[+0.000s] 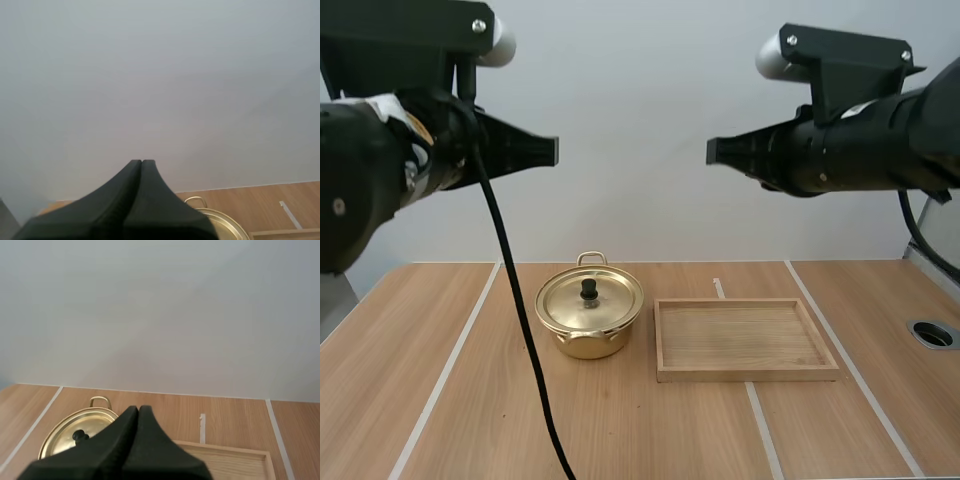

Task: Open the pot, put the grape inside, and close it

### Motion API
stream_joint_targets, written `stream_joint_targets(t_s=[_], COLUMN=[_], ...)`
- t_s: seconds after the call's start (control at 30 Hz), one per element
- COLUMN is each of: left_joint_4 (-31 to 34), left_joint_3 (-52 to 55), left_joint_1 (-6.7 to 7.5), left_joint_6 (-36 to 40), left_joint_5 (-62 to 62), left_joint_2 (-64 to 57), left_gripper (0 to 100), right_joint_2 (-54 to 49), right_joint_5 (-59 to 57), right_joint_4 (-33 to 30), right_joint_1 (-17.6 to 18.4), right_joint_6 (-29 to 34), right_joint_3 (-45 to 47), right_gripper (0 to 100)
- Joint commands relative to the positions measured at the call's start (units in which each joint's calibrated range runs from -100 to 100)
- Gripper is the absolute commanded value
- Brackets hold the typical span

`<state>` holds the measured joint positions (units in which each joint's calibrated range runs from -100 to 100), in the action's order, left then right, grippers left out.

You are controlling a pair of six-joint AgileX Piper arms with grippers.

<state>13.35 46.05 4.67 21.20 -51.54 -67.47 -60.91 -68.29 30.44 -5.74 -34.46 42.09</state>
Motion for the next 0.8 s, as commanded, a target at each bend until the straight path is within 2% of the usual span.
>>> stream_joint_targets(t_s=[0.0, 0.47, 0.77], left_joint_4=[1.5, 2.8, 11.1], left_joint_3=[3.2, 22.4, 33.0], left_joint_1=[0.16, 0.16, 0.16], left_joint_6=[1.8, 2.6, 6.1], left_joint_5=[2.1, 3.7, 14.2], left_joint_2=[-2.9, -16.2, -16.5], left_gripper=[0, 0, 0], right_joint_2=[-2.2, -9.7, -14.0], right_joint_5=[1.8, 3.7, 6.7], right_joint_4=[0.1, 0.1, 0.1], right_joint_1=[-0.2, -0.2, -0.2], right_joint_6=[-1.6, -5.2, -9.0], right_joint_3=[3.5, 18.4, 25.6], right_gripper=[0, 0, 0])
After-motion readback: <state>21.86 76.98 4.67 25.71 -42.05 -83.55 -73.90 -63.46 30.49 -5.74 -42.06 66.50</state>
